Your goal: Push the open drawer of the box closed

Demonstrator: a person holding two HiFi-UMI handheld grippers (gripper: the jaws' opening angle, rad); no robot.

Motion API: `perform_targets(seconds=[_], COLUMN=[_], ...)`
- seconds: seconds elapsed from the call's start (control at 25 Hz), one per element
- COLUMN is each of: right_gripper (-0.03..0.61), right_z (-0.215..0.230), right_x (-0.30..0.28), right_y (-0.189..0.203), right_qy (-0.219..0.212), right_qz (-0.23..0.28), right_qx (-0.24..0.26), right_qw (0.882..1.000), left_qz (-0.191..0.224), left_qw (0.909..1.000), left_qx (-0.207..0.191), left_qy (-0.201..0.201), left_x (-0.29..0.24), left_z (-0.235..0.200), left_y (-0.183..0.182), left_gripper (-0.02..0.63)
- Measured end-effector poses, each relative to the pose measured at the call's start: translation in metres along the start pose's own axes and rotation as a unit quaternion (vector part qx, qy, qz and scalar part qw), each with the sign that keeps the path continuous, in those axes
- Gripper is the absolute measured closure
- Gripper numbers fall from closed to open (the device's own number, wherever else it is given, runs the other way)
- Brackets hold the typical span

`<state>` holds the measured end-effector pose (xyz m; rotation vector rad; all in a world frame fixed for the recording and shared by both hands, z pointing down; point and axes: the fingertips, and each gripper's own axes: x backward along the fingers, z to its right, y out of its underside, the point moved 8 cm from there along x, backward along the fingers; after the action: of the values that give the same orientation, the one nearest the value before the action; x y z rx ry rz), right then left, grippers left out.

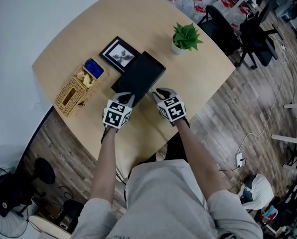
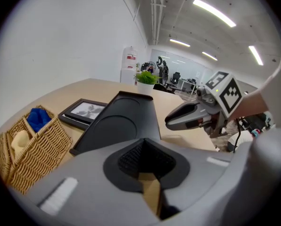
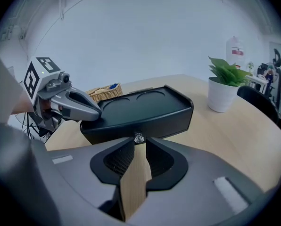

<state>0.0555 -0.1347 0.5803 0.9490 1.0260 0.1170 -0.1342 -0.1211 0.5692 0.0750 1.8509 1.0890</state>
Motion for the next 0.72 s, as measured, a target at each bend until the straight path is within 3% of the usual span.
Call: perform_targets(seconds=[0.72], right_gripper=[0.508], right_z=[-0.026], right_x=[0.065], right_y=[0.011], right_qy=[0.018], right_qz=[0.077], right_qx=[-0.020], right_qw=[0.997], left_qz=[0.048], left_qw=[0.9978], left_qx=[0.033], left_qy=[-0.032], left_x=[0.060], left_z=[0.068], left_y=[0.030], left_gripper=[0.561])
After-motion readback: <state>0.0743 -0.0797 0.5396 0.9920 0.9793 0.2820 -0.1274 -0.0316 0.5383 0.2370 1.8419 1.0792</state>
